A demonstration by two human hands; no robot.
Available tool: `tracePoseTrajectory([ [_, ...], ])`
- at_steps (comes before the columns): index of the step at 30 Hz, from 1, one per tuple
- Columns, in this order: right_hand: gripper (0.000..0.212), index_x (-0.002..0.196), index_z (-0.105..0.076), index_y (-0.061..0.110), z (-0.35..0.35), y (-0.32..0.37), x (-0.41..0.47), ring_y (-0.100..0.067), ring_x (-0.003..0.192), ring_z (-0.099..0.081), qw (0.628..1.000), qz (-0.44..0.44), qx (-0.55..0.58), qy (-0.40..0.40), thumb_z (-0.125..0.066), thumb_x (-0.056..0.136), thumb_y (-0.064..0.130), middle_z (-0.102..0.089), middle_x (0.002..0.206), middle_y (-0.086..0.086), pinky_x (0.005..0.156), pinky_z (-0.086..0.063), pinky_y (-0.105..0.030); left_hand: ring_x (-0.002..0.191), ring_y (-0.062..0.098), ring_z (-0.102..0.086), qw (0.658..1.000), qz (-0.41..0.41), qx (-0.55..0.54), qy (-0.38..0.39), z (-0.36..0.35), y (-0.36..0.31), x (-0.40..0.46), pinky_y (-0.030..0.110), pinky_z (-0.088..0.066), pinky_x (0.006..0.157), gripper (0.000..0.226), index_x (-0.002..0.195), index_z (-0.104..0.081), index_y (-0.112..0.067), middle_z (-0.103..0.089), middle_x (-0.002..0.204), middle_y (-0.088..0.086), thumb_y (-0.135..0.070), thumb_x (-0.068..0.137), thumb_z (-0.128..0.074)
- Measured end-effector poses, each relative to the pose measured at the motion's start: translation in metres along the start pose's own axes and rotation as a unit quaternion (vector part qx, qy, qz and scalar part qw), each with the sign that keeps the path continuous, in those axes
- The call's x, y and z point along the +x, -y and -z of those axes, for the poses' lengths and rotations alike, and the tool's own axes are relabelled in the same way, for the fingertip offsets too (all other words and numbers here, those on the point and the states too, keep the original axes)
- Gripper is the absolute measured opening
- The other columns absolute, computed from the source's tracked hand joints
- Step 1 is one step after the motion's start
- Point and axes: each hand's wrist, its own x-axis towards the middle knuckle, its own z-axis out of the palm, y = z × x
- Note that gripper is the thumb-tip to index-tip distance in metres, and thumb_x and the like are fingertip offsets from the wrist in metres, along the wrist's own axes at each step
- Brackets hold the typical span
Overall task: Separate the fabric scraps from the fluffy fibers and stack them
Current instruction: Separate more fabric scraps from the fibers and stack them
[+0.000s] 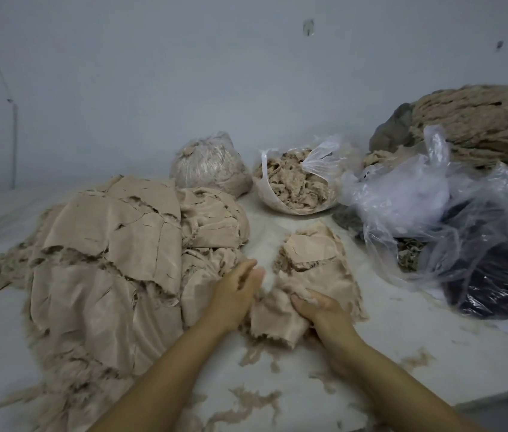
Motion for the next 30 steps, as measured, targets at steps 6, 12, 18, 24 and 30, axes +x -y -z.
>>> tracePoseTrajectory([
  [6, 0.023, 0.086, -0.069, 0.007, -0.004, 0.002, 0.002, -0.011, 0.066, -0.068, 0.992, 0.038, 0.078, -0.094, -0.049, 0.097, 0.007, -0.074, 0.073, -0.001, 0.061, -0.054, -0.018, 0.043, 0.005, -0.030, 1.000, 0.012, 0.000, 0.023, 0.007, 0.018, -0.003, 0.025, -0.027, 0.048, 0.050, 0.050, -0.032, -0.024, -0.031, 0.046, -0.011, -0.031, 0.092, -0.058],
  [12, 0.023, 0.091, -0.070, 0.005, 0.006, -0.001, 0.005, -0.016, 0.074, -0.069, 0.992, 0.029, 0.073, -0.096, -0.051, 0.097, 0.016, -0.075, 0.081, -0.006, 0.068, -0.054, -0.023, 0.047, 0.010, -0.046, 0.996, 0.087, 0.019, -0.002, 0.023, 0.015, -0.007, 0.026, -0.040, 0.056, 0.047, 0.057, -0.052, -0.011, -0.049, 0.050, 0.000, -0.044, 0.091, -0.053],
  [18, 0.007, 0.096, -0.061, 0.013, -0.024, -0.012, 0.001, -0.017, 0.078, -0.064, 0.997, 0.058, -0.040, -0.040, -0.061, 0.092, 0.018, -0.069, 0.084, 0.001, 0.069, -0.050, -0.027, 0.067, 0.018, -0.063, 0.937, 0.205, -0.275, 0.060, -0.009, -0.014, -0.012, 0.026, -0.051, 0.059, 0.017, 0.079, -0.063, -0.005, -0.066, 0.079, 0.013, -0.015, 0.092, -0.058],
  [24, 0.020, 0.102, -0.052, 0.015, -0.029, -0.009, 0.012, -0.008, 0.080, -0.057, 0.963, 0.142, -0.207, -0.096, -0.060, 0.091, 0.030, -0.062, 0.090, 0.006, 0.062, -0.038, -0.007, 0.068, 0.014, -0.057, 0.973, 0.158, -0.162, 0.043, -0.010, -0.016, -0.018, 0.027, -0.045, 0.061, 0.023, 0.075, -0.062, -0.013, -0.062, 0.073, 0.004, -0.018, 0.096, -0.053],
  [30, 0.032, 0.072, -0.051, 0.006, -0.029, -0.009, 0.021, -0.010, 0.061, -0.045, 0.951, 0.156, -0.179, -0.198, -0.045, 0.100, 0.022, -0.053, 0.066, -0.001, 0.056, -0.034, -0.014, 0.070, 0.021, -0.038, 0.979, 0.119, -0.167, 0.011, -0.006, -0.019, -0.019, 0.031, -0.030, 0.059, 0.022, 0.080, -0.055, -0.007, -0.045, 0.074, 0.012, -0.019, 0.098, -0.050],
])
